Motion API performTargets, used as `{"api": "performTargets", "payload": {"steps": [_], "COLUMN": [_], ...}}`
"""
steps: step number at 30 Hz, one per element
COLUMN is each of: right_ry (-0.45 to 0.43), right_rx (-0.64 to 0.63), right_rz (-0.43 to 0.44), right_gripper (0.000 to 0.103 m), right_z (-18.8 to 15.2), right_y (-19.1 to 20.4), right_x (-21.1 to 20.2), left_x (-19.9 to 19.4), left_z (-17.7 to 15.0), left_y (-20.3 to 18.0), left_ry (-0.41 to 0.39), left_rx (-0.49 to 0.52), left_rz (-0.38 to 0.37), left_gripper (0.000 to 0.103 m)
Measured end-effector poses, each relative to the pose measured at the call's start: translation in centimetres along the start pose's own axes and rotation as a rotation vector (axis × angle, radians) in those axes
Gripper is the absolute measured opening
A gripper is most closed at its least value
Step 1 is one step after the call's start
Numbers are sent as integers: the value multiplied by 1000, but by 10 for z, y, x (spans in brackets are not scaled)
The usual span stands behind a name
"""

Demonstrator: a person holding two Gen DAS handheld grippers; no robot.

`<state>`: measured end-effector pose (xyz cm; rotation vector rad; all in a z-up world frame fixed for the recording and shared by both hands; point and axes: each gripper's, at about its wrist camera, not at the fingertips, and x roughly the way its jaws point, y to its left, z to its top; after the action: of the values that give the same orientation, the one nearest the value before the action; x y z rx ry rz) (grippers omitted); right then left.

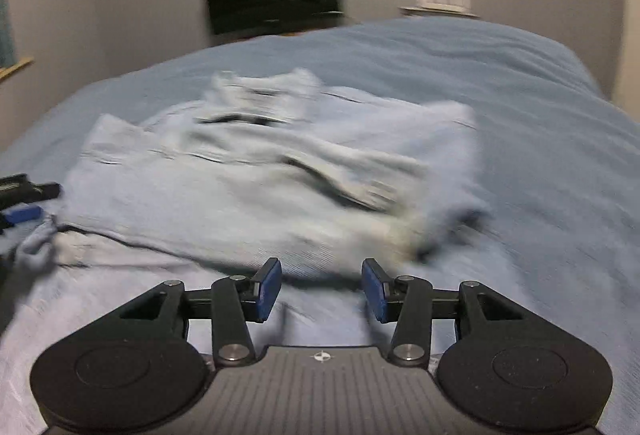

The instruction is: Fold large clothes

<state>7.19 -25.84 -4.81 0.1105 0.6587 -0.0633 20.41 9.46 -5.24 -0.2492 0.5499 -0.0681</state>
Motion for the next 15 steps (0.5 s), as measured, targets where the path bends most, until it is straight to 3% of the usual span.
{"api": "performTargets", "payload": {"steps": [2,4,7,10,12,15], "right_ry": [-40,-126,-204,-177,-123,-125], "right_rx": [55,25,-87,-144,-176,-171], "right_rz": [-11,-8,2,-17,-51,-17], "right_gripper": [49,49,47,47,47,47], "right_z": [3,9,10,1,-7,-13], "right_y": [-6,5,27,31,28,21], "right_x": [1,7,22,35,46,57], "left_x": [-5,-6,3,20,28,33], "left_z": [-3,-8,-16,-25,-28,-32], "left_y": [-21,-36,-47,-46,-39,-40], "left_ry": [-34,-38,37,119,137,135], "left_rx": [125,215,257,262,231,234], "left_rz": [16,-25,-109,-81,-92,-87], "left_gripper": [65,65,65,65,67,71]}}
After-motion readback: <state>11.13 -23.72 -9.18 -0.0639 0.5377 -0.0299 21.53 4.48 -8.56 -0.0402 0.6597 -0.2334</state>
